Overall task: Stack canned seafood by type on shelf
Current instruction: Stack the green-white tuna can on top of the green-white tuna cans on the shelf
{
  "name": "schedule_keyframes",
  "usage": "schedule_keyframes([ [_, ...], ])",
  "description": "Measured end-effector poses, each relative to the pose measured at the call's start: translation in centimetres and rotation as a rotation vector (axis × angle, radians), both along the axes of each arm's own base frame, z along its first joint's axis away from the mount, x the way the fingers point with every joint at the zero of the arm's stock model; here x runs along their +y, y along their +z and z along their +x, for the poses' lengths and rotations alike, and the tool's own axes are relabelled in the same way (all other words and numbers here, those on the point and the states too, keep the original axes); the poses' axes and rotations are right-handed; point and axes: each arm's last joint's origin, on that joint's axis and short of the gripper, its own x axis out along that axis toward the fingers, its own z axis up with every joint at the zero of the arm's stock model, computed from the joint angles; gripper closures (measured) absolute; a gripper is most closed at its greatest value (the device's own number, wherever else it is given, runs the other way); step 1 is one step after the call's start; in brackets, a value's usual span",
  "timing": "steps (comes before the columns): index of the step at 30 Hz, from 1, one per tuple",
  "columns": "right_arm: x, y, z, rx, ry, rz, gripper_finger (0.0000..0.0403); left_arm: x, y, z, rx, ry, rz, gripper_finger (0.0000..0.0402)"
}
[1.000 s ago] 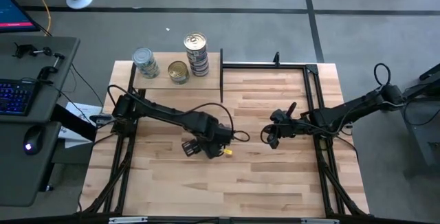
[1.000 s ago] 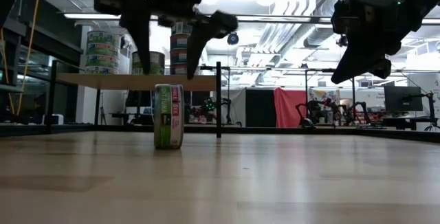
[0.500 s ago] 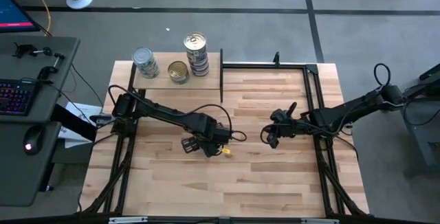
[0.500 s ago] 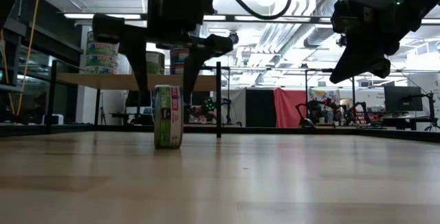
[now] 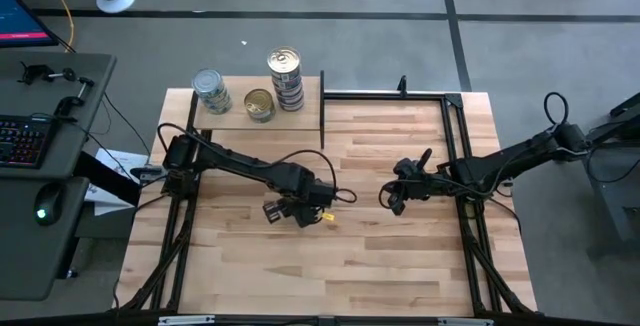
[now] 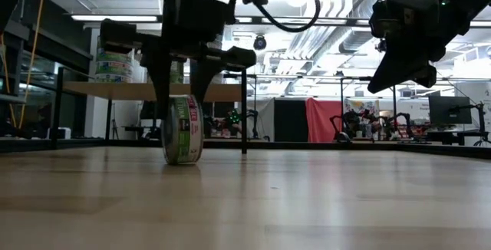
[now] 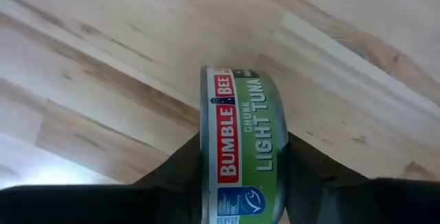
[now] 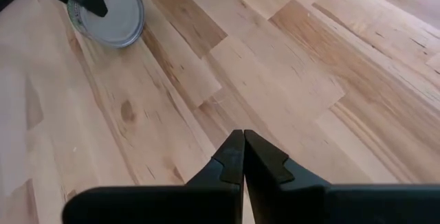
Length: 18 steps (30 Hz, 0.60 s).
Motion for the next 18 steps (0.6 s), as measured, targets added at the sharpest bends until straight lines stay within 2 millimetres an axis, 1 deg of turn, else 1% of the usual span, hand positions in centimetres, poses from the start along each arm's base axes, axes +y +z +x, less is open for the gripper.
schedule_keyframes([
  [3,0.0,0.0,0.0,0.0,0.0,0.0,0.0403,-0.3,0.4,0.1,-0.011,0.078,0.0,0.0284],
  [5,0.0,0.0,0.0,0.0,0.0,0.001,0.0403,-0.3,1.4,0.2,-0.039,0.17,-0.026,0.0284],
  [7,0.0,0.0,0.0,0.001,0.001,0.0,0.0403,0.0,3.6,-0.2,-0.085,0.3,-0.096,0.0284],
  [11,0.0,0.0,0.0,0.003,0.0,-0.001,0.0403,1.0,9.1,-2.2,-0.228,0.583,-0.265,0.0284],
  [13,0.0,0.0,0.0,0.0,-0.006,-0.007,0.0403,1.0,11.5,-3.7,-0.384,0.676,-0.327,0.0284],
  [15,-0.1,-0.2,0.0,-0.011,-0.014,-0.01,0.0403,0.7,13.1,-6.0,-0.543,0.769,-0.378,0.0284],
  [16,-0.1,-0.3,-0.1,-0.011,-0.017,-0.008,0.0403,0.4,13.6,-7.4,-0.617,0.819,-0.391,0.0284],
  [18,-0.1,-0.7,-0.2,-0.011,-0.033,0.008,0.0403,-0.1,13.3,-10.4,-0.734,0.939,-0.361,0.0284],
])
